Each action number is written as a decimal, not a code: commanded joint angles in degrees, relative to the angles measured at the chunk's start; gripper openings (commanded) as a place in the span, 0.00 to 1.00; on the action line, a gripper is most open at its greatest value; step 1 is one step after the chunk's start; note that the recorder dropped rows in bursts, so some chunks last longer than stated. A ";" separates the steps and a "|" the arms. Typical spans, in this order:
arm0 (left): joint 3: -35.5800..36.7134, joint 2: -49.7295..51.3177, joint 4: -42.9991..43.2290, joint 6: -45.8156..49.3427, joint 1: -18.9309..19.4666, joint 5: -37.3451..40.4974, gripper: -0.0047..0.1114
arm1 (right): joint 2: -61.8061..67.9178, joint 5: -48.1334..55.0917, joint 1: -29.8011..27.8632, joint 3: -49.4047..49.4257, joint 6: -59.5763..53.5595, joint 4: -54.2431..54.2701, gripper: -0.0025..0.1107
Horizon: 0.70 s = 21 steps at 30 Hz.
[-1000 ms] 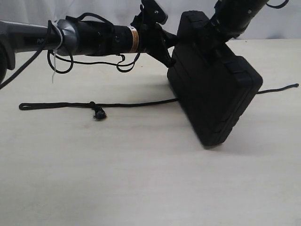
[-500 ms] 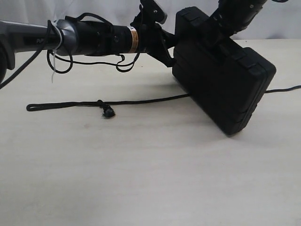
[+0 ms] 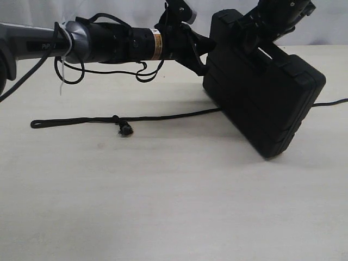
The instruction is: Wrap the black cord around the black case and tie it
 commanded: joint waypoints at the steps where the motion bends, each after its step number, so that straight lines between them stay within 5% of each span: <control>1: -0.12 -0.48 -0.38 -1.03 -0.15 -0.81 0.04 | -0.14 -0.23 -0.01 -0.23 0.23 -0.26 0.35; 21: -0.12 -0.48 1.64 -1.17 -0.15 -0.67 0.04 | -0.14 -0.23 -0.01 -3.15 0.24 -3.77 0.34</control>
